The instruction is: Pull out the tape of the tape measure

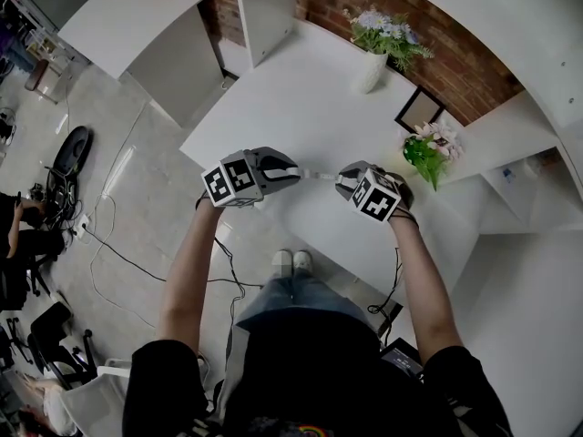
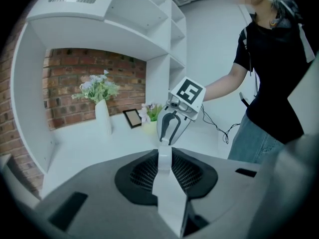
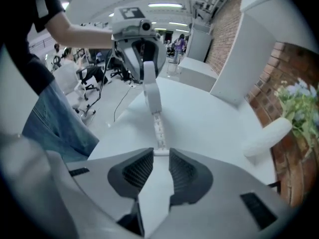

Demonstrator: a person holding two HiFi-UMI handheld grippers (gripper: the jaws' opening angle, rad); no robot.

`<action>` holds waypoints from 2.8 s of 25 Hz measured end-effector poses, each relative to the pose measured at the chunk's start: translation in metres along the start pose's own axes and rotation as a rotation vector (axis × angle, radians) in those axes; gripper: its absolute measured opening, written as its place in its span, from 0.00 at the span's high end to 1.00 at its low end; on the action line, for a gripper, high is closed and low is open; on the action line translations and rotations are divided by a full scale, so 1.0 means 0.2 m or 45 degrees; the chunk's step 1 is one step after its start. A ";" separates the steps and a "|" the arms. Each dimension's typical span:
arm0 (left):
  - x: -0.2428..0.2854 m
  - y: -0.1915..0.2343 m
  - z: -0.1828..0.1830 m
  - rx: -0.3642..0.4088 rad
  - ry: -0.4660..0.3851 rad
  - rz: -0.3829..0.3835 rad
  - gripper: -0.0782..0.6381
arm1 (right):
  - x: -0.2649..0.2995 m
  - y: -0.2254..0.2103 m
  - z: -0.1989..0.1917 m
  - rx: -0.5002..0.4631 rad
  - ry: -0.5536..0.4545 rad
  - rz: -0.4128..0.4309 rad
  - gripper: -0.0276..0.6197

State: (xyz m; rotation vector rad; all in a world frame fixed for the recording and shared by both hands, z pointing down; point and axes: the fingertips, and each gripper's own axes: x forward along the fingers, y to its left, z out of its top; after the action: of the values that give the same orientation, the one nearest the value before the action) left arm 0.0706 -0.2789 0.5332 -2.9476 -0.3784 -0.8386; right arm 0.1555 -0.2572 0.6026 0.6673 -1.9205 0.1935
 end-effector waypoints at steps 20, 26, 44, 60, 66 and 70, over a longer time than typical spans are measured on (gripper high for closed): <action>-0.21 0.03 -0.20 -0.045 0.104 -0.022 0.78 | -0.07 0.01 -0.33 0.085 0.137 0.003 0.81; -0.25 0.06 -0.24 -0.056 0.123 -0.032 0.78 | -0.11 0.00 -0.44 0.146 0.155 0.008 0.81; -0.18 0.27 -0.31 0.081 0.324 -0.117 0.78 | 0.01 -0.13 -0.42 0.255 0.116 0.061 0.81; -0.08 0.55 -0.54 0.202 0.652 -0.213 0.78 | 0.31 -0.29 -0.38 0.269 0.160 0.126 0.80; -0.03 0.58 -0.57 0.224 0.692 -0.219 0.78 | 0.34 -0.31 -0.38 0.309 0.150 0.125 0.80; -0.03 0.60 -0.59 0.216 0.698 -0.222 0.78 | 0.34 -0.32 -0.37 0.318 0.155 0.109 0.80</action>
State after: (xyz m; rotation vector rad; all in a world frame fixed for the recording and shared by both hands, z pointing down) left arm 0.0349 -0.4094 0.6312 -2.4189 -0.6285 -1.4918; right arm 0.2279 -0.3033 0.6857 0.7211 -1.8251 0.5233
